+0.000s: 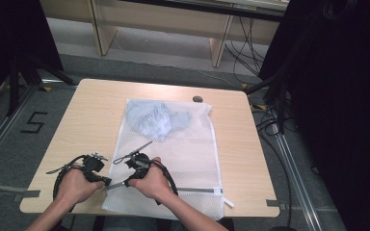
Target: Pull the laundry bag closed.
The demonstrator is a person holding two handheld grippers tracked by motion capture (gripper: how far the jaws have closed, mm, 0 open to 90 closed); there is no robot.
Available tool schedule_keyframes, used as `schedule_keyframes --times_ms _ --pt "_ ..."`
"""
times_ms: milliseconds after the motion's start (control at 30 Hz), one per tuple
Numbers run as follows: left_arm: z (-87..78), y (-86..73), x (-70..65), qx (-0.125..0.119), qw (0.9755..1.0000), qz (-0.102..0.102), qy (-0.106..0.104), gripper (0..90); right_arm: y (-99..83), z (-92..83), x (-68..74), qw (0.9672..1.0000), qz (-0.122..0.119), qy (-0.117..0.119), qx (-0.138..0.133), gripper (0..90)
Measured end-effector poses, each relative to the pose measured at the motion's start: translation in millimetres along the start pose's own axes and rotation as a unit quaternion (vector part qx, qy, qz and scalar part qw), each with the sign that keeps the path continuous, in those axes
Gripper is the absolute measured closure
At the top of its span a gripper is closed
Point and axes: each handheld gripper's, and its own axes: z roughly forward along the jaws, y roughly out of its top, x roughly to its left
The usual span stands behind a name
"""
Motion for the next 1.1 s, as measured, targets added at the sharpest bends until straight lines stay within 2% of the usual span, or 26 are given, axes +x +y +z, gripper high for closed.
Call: schedule_keyframes --times_ms 67,100,133,167,200,233,267,333,367,400,433,467,500,533,567,600,667,700,733,767,867,967,1067,1100 --pt "0.0 -0.1 -0.1 -0.001 1.0 -0.001 0.0 90.0 -3.2 0.1 1.1 1.0 0.004 0.002 0.001 87.1" --pt "0.3 -0.2 -0.4 -0.002 1.0 -0.004 0.0 90.0 -4.0 0.1 -0.7 0.9999 -0.009 0.013 0.001 87.1" --pt "0.3 -0.2 -0.3 -0.001 1.0 -0.006 -0.001 90.0 -5.3 -0.8 1.0 0.9997 0.008 0.019 0.009 87.1" --pt "-0.3 -0.1 -1.1 0.004 0.9999 -0.016 -0.004 90.0 -7.3 -0.4 1.5 0.9997 0.006 0.023 0.004 87.1" --pt "-0.3 -0.1 -1.1 0.004 0.9999 -0.016 -0.004 90.0 -7.3 -0.4 1.5 0.9997 0.006 0.023 0.004 87.1" --pt "-1.4 0.2 0.5 0.012 0.9999 -0.007 -0.004 90.0 -7.9 -0.2 1.2 0.9997 -0.003 0.023 -0.001 87.1" --pt "-1.2 0.1 0.4 0.011 0.9999 -0.008 -0.005 90.0 -9.0 -0.7 3.8 0.9997 0.005 0.021 0.008 87.1" --pt "-1.2 0.0 0.5 0.011 0.9999 -0.009 -0.005 90.0 -9.5 -0.8 4.0 0.9997 0.005 0.023 0.007 87.1" --pt "-1.0 -0.2 0.7 0.009 0.9999 -0.009 -0.007 90.0 -10.0 0.2 1.8 0.9996 -0.013 0.026 0.0 87.1" --pt "-0.9 -0.2 1.2 0.009 0.9999 -0.009 -0.008 90.0 -11.3 0.5 2.8 0.9997 -0.002 0.026 0.002 87.1" --pt "-0.9 -0.2 1.2 0.009 0.9999 -0.009 -0.008 90.0 -11.3 0.5 2.8 0.9997 -0.002 0.026 0.002 87.1" --pt "-0.5 -0.1 1.9 0.005 0.9999 -0.007 -0.007 90.0 -12.7 1.9 3.0 0.9996 -0.014 0.024 0.003 87.1" --pt "-0.5 -0.1 1.9 0.005 0.9999 -0.007 -0.007 90.0 -12.7 1.9 3.0 0.9996 -0.014 0.024 0.003 87.1" --pt "-0.1 0.2 3.6 0.002 1.0 -0.002 -0.008 90.0 -14.3 0.7 5.6 0.9996 0.001 0.027 0.007 87.1" --pt "-0.2 0.0 2.8 0.002 1.0 -0.006 -0.008 90.0 -14.1 1.0 3.8 0.9996 -0.008 0.028 0.0 87.1" --pt "-0.4 0.7 3.9 0.008 0.9999 0.006 -0.009 90.0 -14.0 -0.5 4.1 0.9997 -0.001 0.026 0.002 87.1" --pt "-0.6 0.8 1.4 0.008 1.0 0.001 -0.005 90.0 -14.2 -1.4 2.4 0.9996 -0.003 0.027 -0.001 87.1" --pt "-0.7 0.7 0.0 0.01 0.9999 -0.003 -0.004 90.0 -14.4 -2.8 2.1 1.0 -0.002 0.005 -0.005 87.1" --pt "-0.8 1.5 1.9 0.011 0.9999 0.011 -0.002 90.0 -15.1 -5.1 0.5 1.0 0.002 0.005 -0.004 87.1" --pt "-0.1 1.0 1.2 0.006 1.0 0.0 -0.003 90.0 -15.8 -5.8 -1.0 1.0 0.001 0.002 -0.006 87.1" --pt "-0.3 0.9 1.4 0.007 1.0 0.0 -0.004 90.0 -18.2 -7.1 -1.7 1.0 0.004 0.004 -0.004 87.1" --pt "-1.4 1.7 1.1 0.015 0.9998 0.01 0.002 90.0 -19.5 -7.0 -2.0 1.0 -0.004 0.003 -0.006 87.1" --pt "-1.2 1.9 0.8 0.014 0.9999 0.005 0.002 90.0 -19.1 -8.0 -2.1 0.9999 -0.005 0.005 -0.01 87.1" --pt "0.5 1.7 0.9 0.005 1.0 -0.001 -0.002 90.0 -19.3 -8.4 -2.7 0.9999 -0.011 0.0 -0.009 87.1"
